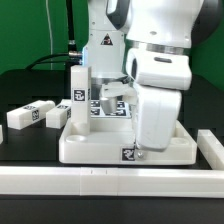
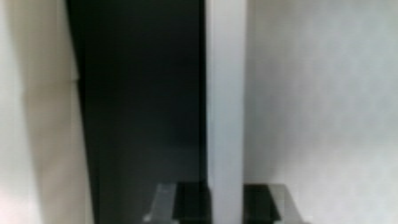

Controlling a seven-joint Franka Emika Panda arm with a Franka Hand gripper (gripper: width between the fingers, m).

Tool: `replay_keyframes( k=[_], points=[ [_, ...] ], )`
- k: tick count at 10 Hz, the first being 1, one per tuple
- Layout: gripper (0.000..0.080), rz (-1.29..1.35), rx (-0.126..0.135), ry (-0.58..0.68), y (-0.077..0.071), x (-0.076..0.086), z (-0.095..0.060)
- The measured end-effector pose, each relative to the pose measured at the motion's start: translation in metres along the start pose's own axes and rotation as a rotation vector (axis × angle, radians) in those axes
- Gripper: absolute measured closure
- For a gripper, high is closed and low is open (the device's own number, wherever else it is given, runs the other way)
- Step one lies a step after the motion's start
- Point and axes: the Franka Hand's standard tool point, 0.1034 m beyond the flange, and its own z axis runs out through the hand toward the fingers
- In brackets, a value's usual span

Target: Assemble desk

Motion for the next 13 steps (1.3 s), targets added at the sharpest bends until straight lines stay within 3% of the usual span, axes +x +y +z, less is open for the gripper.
replay_keyframes(
  k=[3,7,8,9,10,11,12,13],
  points=[
    [0.0739,-0.009,0.014,-0.002,0.011,0.01,0.002],
    [0.0735,-0.017,0.008,-0.017,0.016,0.014,-0.006],
    [0.0533,-0.019,0.04,-0.028,0.011,0.012,-0.007],
    [0.0533,-0.02,0.081,-0.04,0.006,0.006,-0.012],
    [0.035,-0.012,0.094,-0.047,0.009,-0.001,-0.02],
    [0.0226,-0.001,0.083,-0.049,0.014,-0.008,-0.029],
    [0.0226,0.012,0.07,-0.052,0.017,-0.017,-0.038],
    [0.0165,0.031,0.056,-0.057,0.018,-0.028,-0.049]
  ],
)
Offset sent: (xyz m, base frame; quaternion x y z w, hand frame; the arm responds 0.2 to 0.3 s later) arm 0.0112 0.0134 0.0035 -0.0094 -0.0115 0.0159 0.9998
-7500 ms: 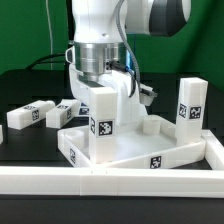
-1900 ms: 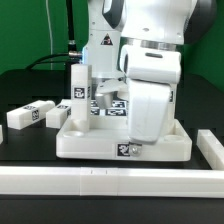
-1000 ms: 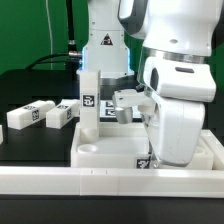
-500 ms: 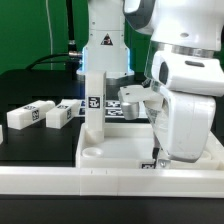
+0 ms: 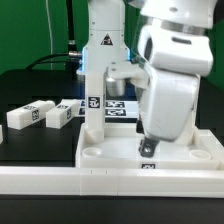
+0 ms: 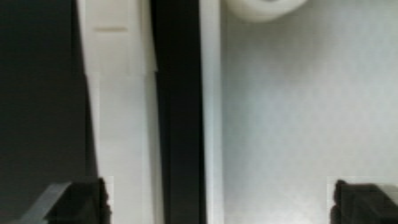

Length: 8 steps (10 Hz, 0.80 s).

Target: Assemble desk

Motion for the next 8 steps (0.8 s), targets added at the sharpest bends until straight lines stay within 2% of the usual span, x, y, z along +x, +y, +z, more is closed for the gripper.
replay_keyframes(
  k=[1,3,7,8],
  points=[
    [0.0154,0.011,-0.007,-0.006,-0.001,-0.01,-0.006],
    [0.0151,0.014,-0.036,-0.004,0.004,-0.024,-0.016],
    [0.0151,0.053,-0.028,-0.004,0.002,-0.023,-0.012],
    [0.0151,0.095,-0.026,-0.003,0.001,-0.026,-0.011]
  ],
)
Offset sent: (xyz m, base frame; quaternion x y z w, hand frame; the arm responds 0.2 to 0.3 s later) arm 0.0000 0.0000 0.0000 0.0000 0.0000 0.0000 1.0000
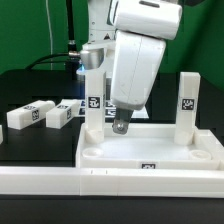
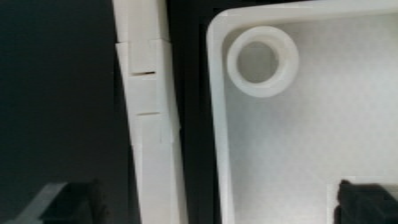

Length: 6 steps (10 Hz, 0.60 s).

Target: Assemble desk

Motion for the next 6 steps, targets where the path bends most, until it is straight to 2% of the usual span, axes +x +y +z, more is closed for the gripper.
replay_keyframes(
  k=[1,2,3,4,6],
  points=[
    [0.0151,0.156,0.005,-0.005,-0.006,-0.007,0.004],
    [0.0151,0.299,0.036,-0.01,-0.029,-0.007,0.012],
    [0.0151,0.379,0.06,-0.025,-0.03,-0.012,0.009],
    [0.0151,0.431,0.052,-0.025,-0.025,-0.014,0.007],
    [0.0151,0.574,0.052,-0.029,-0.026,-0.012,0.009]
  ],
)
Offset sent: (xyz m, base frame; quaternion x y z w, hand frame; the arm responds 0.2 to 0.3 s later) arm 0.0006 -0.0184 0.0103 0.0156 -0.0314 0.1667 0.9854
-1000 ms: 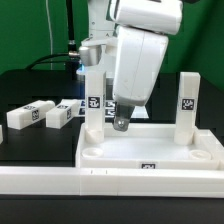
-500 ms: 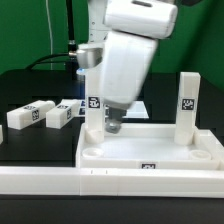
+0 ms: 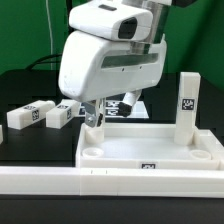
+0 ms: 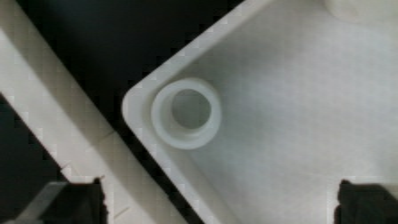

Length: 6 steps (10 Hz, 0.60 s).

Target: Assemble desk

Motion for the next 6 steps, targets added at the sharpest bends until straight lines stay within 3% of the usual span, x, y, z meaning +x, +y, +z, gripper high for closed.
replay_keyframes(
  k=[2,6],
  points=[
    [0.0151,0.133,0.007,-0.004,0.0,-0.001,0.0],
    [0.0151,0.512,0.096,0.008,0.023,-0.036,-0.011]
  ],
)
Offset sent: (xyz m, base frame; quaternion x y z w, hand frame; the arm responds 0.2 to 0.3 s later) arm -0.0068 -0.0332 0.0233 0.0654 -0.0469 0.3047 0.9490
